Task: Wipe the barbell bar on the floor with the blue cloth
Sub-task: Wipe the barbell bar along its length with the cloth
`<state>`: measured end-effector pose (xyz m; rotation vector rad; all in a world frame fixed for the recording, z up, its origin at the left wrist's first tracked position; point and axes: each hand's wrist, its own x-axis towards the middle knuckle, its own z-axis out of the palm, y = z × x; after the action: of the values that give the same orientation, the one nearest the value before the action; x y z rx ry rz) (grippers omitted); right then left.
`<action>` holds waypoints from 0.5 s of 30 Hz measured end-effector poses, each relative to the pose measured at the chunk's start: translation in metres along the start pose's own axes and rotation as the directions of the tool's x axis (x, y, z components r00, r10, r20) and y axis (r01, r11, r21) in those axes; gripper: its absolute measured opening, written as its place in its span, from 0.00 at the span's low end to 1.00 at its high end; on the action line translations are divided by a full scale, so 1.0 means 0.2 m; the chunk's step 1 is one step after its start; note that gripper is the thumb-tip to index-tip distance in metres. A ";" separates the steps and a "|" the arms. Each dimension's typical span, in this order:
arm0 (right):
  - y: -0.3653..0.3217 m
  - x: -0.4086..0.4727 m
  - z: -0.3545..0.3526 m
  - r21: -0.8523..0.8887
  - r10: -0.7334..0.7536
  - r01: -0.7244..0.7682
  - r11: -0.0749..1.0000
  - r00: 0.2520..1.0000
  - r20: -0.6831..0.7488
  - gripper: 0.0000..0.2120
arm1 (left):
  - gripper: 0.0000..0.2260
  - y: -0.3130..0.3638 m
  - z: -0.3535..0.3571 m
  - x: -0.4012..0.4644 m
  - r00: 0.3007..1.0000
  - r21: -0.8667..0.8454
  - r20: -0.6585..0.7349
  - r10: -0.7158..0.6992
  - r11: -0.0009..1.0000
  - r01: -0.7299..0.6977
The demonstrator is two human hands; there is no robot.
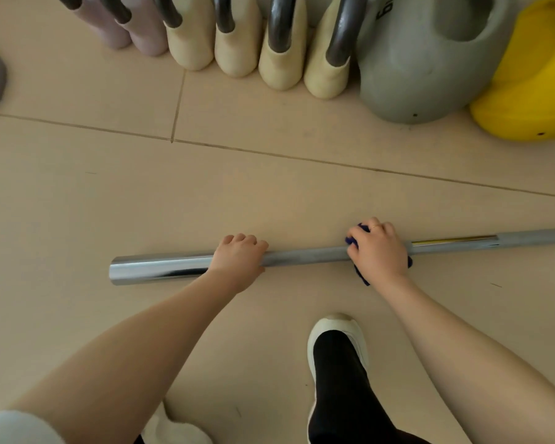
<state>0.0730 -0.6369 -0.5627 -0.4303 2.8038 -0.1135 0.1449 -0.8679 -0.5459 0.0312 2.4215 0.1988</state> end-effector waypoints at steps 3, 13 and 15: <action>-0.07 -0.03 0.02 -0.038 -0.031 0.030 0.999 0.999 -0.019 0.06 | 0.26 0.08 0.01 0.02 1.000 -0.074 -0.017 0.001 0.997 -0.002; 0.40 -0.03 -0.05 -0.003 0.253 -0.254 0.967 0.967 -0.024 0.06 | 0.14 0.22 -0.08 0.09 0.989 -0.057 0.136 0.056 0.997 -0.049; 0.34 -0.03 -0.05 0.066 0.301 -0.298 0.952 0.953 -0.035 0.05 | 0.14 0.23 -0.09 0.09 0.985 -0.046 0.160 0.063 0.997 -0.056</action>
<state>0.0567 -0.5707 -0.5606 0.0151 2.8624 -0.1409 0.1175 -0.8235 -0.5380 0.0972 2.2562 0.2637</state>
